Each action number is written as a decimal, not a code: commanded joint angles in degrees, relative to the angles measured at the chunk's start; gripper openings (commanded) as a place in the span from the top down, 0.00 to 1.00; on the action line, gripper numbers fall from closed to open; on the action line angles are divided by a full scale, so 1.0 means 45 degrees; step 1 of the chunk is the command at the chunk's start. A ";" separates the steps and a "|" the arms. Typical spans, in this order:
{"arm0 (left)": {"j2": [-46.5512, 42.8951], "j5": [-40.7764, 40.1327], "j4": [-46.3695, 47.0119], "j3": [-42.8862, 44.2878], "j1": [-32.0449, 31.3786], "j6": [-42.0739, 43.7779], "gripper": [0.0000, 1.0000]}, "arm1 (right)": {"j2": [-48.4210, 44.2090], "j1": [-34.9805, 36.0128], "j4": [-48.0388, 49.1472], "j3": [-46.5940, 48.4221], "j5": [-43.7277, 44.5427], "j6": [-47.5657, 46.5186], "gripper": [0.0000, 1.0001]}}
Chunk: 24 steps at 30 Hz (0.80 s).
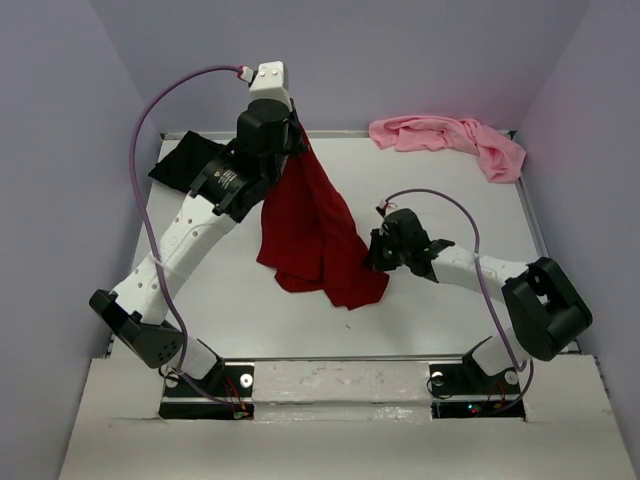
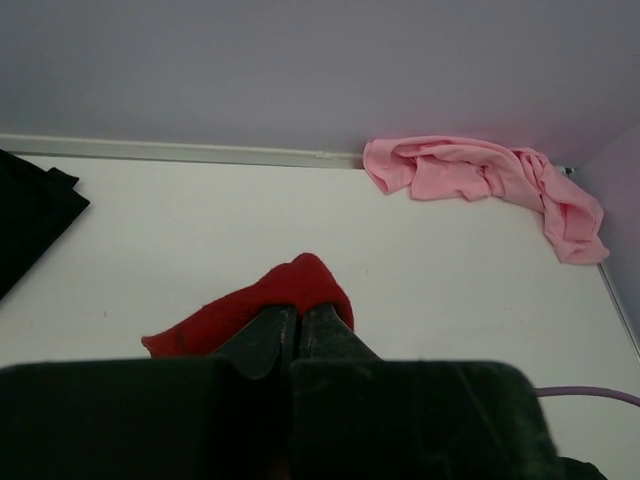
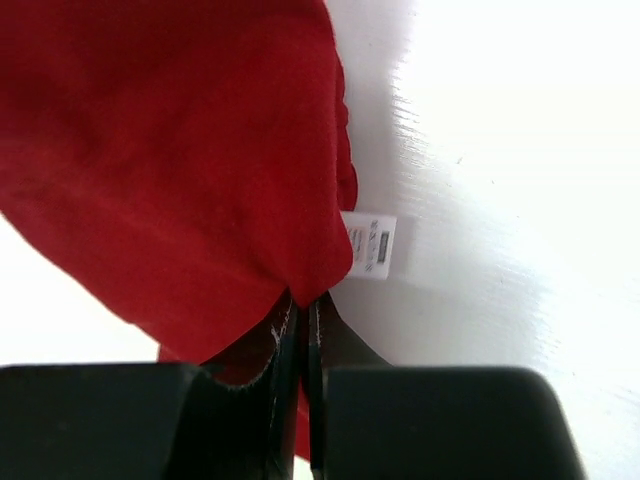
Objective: Fold and stack the t-shirts
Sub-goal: Move the tshirt to the center of the board, then flatten the tshirt out
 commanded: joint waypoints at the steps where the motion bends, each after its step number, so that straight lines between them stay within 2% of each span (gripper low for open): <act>1: -0.0572 -0.0218 0.0600 -0.0101 0.0079 0.0188 1.00 | -0.0857 -0.0041 -0.1329 0.1010 0.0506 -0.0509 0.92; 2: -0.0591 -0.0218 0.0639 -0.0140 0.0079 0.0149 1.00 | -0.0935 -0.0041 -0.1487 0.1184 0.0487 -0.0645 0.76; 6: -0.0611 -0.0199 0.0698 -0.0219 0.0079 0.0129 1.00 | -0.1072 -0.0157 -0.1898 0.1517 0.0468 -0.0822 0.58; 18: -0.0747 -0.0296 0.0659 -0.0297 0.0118 0.0188 1.00 | -0.0428 -0.0158 -0.1723 0.1538 0.0075 -0.0763 0.54; 20: -0.0747 -0.0296 0.0659 -0.0317 0.0137 0.0207 1.00 | -0.0428 -0.0158 -0.1723 0.1460 0.0368 -0.0861 0.47; 24: -0.0728 -0.0257 0.0679 -0.0375 0.0137 0.0168 1.00 | -0.0389 -0.0276 -0.1703 0.1440 0.0486 -0.0959 0.47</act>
